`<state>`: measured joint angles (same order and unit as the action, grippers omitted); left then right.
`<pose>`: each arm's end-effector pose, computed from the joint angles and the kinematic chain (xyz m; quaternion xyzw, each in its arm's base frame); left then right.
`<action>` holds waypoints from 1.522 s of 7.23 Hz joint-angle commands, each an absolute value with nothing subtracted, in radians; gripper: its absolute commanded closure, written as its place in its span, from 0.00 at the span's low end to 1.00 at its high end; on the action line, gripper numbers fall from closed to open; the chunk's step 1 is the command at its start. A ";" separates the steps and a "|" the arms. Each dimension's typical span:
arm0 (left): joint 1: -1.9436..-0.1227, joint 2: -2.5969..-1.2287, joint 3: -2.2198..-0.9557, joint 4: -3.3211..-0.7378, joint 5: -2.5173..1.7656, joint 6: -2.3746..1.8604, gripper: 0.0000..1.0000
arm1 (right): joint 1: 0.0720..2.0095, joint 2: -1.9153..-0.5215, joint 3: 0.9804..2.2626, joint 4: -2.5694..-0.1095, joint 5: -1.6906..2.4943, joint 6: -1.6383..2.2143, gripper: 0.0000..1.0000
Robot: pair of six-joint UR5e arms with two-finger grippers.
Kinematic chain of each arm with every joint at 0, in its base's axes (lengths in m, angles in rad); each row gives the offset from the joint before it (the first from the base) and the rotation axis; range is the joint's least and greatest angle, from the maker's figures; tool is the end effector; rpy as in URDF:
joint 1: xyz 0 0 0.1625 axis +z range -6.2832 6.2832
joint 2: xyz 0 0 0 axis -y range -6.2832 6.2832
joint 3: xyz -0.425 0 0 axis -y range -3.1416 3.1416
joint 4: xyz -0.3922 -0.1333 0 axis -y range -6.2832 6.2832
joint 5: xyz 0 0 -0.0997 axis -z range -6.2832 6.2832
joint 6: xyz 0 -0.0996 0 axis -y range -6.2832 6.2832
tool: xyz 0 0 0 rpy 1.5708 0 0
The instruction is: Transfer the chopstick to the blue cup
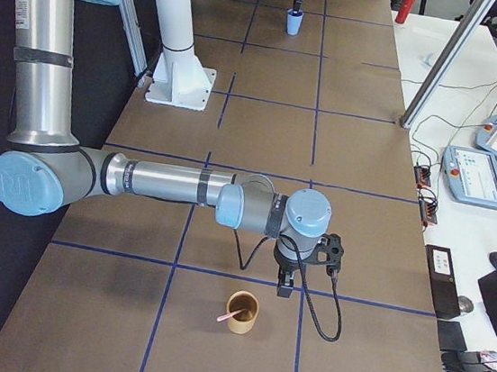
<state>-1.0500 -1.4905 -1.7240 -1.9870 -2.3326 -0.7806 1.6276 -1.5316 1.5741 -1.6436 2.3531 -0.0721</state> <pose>0.1823 -0.4476 0.5743 -0.0396 0.4231 -0.0274 0.9048 0.0917 -0.5016 0.6441 0.0106 -0.3813 -0.0013 0.9244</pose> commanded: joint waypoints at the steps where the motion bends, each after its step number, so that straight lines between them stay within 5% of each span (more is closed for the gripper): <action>1: -1.049 -1.494 -1.735 -1.982 -2.330 -0.784 0.92 | 1.628 -1.532 1.575 -1.643 2.353 -0.072 0.00; 3: -1.055 -1.506 -1.775 -1.957 -2.350 -0.788 1.00 | 1.628 -1.532 1.595 -1.644 2.353 -0.072 0.00; 5: -1.062 -1.593 -1.932 -1.657 -2.372 -0.790 1.00 | 1.628 -1.535 1.609 -1.643 2.353 -0.075 0.00; 7: -1.046 -1.868 -2.051 -1.273 -2.373 -0.913 1.00 | 1.628 -1.543 1.629 -1.643 2.352 -0.075 0.00; 11: -0.653 -2.274 -1.866 -1.378 -2.201 -1.501 1.00 | 1.628 -1.574 1.629 -1.641 2.349 -0.087 0.00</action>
<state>-0.7649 -2.1696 -1.9573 -1.2970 -2.2902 -1.3526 1.6276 -1.5679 1.6298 -1.6412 2.3478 -0.0868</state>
